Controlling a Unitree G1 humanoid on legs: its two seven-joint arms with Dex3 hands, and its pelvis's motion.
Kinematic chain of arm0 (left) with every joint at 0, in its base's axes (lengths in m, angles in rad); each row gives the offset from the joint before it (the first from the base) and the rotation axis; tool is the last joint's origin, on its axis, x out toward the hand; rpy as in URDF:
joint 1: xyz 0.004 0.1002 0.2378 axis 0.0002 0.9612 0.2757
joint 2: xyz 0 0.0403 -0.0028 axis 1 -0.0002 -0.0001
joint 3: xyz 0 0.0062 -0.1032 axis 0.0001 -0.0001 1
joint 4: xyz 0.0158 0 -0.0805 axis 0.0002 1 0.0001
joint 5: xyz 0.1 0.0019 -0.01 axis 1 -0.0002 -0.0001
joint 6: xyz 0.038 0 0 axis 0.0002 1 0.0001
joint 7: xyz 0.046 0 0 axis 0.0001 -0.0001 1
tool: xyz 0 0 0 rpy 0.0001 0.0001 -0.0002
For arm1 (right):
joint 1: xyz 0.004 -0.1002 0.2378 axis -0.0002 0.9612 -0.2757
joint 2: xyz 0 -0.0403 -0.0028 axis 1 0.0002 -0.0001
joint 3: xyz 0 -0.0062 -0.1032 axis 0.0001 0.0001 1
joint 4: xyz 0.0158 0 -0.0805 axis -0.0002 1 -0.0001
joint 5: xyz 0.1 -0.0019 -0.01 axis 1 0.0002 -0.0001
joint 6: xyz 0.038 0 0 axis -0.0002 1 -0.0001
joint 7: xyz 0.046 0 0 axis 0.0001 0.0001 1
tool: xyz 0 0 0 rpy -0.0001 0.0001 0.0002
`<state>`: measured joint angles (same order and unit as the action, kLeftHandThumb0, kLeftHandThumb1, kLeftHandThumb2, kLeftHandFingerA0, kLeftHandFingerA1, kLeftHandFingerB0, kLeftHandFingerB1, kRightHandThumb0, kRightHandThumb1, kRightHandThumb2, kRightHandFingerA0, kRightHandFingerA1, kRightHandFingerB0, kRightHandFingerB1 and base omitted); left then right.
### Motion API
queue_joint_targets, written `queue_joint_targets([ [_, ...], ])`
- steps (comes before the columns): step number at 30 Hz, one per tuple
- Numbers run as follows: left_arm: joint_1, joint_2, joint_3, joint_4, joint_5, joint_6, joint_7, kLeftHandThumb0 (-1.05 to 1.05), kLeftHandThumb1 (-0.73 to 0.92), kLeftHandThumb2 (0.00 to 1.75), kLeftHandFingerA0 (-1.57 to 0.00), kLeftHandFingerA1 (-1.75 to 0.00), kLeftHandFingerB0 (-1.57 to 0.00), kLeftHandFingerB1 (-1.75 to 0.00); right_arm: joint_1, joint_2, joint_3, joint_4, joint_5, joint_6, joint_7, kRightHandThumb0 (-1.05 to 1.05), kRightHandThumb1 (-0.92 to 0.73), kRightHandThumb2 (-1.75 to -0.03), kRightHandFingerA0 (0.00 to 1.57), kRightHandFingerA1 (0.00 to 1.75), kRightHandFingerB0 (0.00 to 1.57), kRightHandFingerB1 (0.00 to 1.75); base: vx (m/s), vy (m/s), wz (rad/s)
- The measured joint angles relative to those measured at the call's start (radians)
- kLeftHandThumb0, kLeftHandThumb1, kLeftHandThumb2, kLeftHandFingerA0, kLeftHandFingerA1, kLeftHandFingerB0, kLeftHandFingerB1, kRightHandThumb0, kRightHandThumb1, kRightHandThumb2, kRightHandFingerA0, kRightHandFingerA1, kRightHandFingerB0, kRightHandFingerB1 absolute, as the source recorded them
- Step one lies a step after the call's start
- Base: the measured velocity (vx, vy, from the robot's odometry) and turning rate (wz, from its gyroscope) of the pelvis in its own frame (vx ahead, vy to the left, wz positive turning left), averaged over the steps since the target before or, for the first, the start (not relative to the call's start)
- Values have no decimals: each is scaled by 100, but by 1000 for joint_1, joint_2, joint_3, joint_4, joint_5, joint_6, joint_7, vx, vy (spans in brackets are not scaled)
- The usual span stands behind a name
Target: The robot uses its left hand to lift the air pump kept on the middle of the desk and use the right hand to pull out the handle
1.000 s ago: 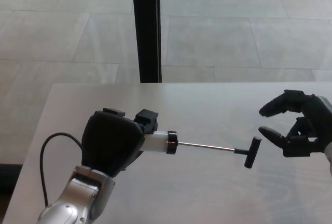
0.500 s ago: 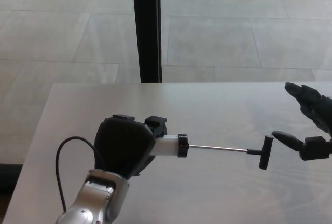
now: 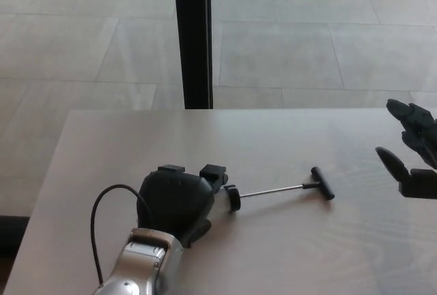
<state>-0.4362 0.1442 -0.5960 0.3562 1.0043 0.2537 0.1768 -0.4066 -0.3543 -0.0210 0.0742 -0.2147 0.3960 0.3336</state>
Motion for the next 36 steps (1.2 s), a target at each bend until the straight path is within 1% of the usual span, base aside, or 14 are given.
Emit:
queue_joint_targets([
  [3, -1, 7, -9, 1, 1, 8, -43, -67, 38, 80, -2, -36, -2, -32, 0, 2, -6, 0, 6, 0, 0, -93, -68, -101, 0, 20, 2, 8, 0, 0, 0],
  [4, -2, 10, -12, 1, 2, 11, -56, -68, 45, 58, 0, -15, 0, -30, 0, 3, -7, 0, 7, 0, 0, -94, -68, -101, 0, 18, 5, 7, 0, 0, 0],
  [5, -4, 13, -14, 1, 2, 15, -72, -71, 39, 82, 0, -22, 0, -14, 0, 4, -9, 0, 9, 0, 0, -94, -68, -101, 0, 18, 4, 8, 0, 0, 0],
  [8, -13, 20, -18, 1, 2, 22, -113, -77, 45, 82, 0, -12, -14, 0, 0, 7, -15, 0, 11, 0, 0, -92, -69, -101, 0, 19, 0, 8, 0, 0, 0],
  [12, -29, 31, -20, -1, 2, 27, -175, -74, 41, 82, 0, -18, -3, -6, 0, 11, -24, 0, 17, 0, -1, -90, -68, -101, 0, 20, 0, 9, 0, 0, 0],
  [13, -33, 34, -21, -2, 2, 28, -188, -76, 36, 70, 0, 0, 0, -9, 0, 12, -26, 1, 18, 0, -1, -89, -68, -101, 0, 21, 1, 9, 0, 0, 0],
  [21, -57, 95, -21, -34, 1, 31, -302, -88, 48, 91, 0, -11, 0, 0, -6, 26, -59, 9, 32, 0, -9, -88, -68, -101, 0, 23, 2, 10, 0, 0, 0],
  [22, -57, 115, -18, -49, -1, 27, -314, -94, 53, 96, 0, -10, 0, 0, -10, 32, -75, 15, 37, 1, -13, -77, -71, -83, 0, 0, 1, 16, 0, 0, 0],
  [23, -56, 139, -12, -68, -4, 21, -327, -97, 56, 99, 0, -10, 0, 0, -16, 36, -93, 21, 43, 3, -20, -77, -82, -65, 0, 0, 0, 22, 0, 0, 0],
  [24, -54, 168, 16, -97, -18, 9, -338, -97, 56, 99, 0, -10, 0, 0, -26, 38, -123, 30, 52, 9, -28, -77, -82, -65, 0, 0, 0, 22, 0, 0, 0],
  [25, -53, 191, 48, -118, -33, -1, -340, -105, 67, 109, 0, -8, 0, -1, -33, 37, -146, 33, 57, 15, -36, -98, -71, -103, 0, 12, 10, 5, 0, 0, 0],
  [30, -42, 225, 184, -173, -106, -22, -359, -103, 79, 112, 0, -10, 0, 0, -39, 29, -189, 42, 67, 17, -45, -97, -73, -103, 0, 9, 1, 2, 0, 0, 0],
  [32, -31, 228, 238, -186, -140, -27, -373, -94, 78, 115, 0, -15, 0, -8, -39, 21, -202, 50, 70, 16, -44, -83, -68, -99, 0, 11, 1, 11, 0, 0, 0],
  [36, -10, 244, 348, -187, -202, -40, -400, -98, 78, 117, 0, -13, -3, -6, -39, -23, -236, 84, 76, 15, -43, -93, -68, -101, 0, 7, 5, 10, 0, 0, 0],
])
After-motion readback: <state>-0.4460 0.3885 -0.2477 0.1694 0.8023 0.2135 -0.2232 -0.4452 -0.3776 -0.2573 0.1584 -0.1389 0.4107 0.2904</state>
